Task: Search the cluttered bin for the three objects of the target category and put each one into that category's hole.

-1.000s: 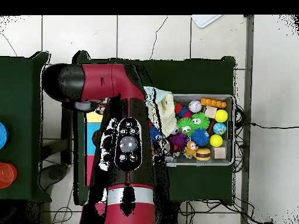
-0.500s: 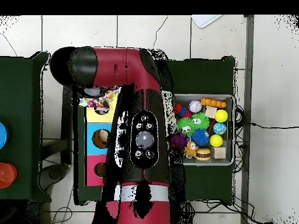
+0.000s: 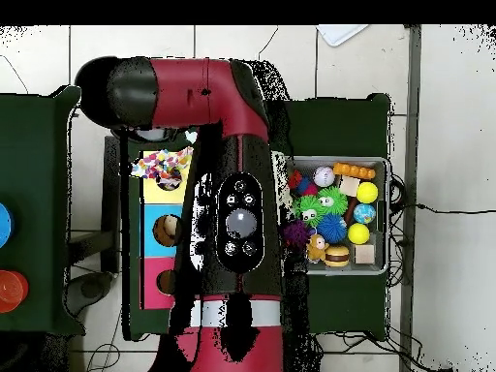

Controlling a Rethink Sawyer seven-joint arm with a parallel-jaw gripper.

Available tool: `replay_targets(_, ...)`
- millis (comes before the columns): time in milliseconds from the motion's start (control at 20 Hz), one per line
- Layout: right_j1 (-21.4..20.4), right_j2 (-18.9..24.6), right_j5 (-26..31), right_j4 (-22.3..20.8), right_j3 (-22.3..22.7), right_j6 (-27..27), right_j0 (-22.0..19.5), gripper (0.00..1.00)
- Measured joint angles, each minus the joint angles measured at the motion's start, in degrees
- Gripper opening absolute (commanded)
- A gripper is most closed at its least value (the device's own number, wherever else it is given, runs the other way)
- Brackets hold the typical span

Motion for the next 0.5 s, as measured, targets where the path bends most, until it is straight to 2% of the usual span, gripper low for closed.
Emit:
replay_targets(100, -0.04, 0.01, -2.96, -0.08, 0.61, 0.00, 0.04, 1.00)
replay_targets(350, -0.01, 0.02, -14.95, -1.33, 3.76, 0.00, 0.13, 1.00)
replay_targets(400, 0.19, 0.03, -21.42, -2.50, 6.00, 0.00, 0.15, 0.00)
replay_targets(500, 0.22, 0.03, -21.81, -2.55, 6.16, 0.00, 0.15, 0.00)
